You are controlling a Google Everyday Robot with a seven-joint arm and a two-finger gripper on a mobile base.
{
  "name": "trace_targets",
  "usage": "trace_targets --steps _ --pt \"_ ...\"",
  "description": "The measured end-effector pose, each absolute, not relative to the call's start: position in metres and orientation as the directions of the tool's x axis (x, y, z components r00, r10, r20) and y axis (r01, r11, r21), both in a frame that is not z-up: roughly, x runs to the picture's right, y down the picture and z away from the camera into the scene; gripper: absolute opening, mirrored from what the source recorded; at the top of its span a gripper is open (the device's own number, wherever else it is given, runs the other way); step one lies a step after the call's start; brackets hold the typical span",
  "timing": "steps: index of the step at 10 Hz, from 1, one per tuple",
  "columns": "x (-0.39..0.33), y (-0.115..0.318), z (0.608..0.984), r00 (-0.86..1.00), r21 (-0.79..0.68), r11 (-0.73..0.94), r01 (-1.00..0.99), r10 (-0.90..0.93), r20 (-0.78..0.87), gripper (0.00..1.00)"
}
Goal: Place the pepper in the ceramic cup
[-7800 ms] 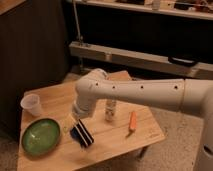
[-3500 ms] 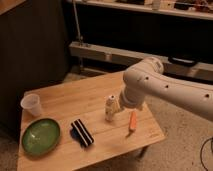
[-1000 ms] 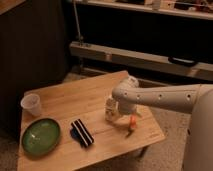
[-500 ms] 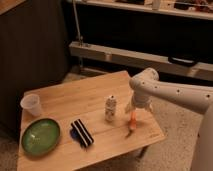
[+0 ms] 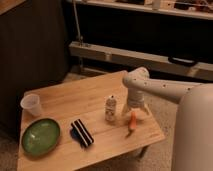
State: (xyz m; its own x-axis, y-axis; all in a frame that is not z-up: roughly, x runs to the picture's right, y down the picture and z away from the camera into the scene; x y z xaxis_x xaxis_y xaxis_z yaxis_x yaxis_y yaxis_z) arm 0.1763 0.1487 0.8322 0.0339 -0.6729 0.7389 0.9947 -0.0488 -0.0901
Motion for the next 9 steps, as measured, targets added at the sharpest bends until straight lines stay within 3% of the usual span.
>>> trace_targets --steps 9 --pt "0.184 0.171 0.874 0.078 -0.118 -0.020 0.993 -0.637 0.767 0.80"
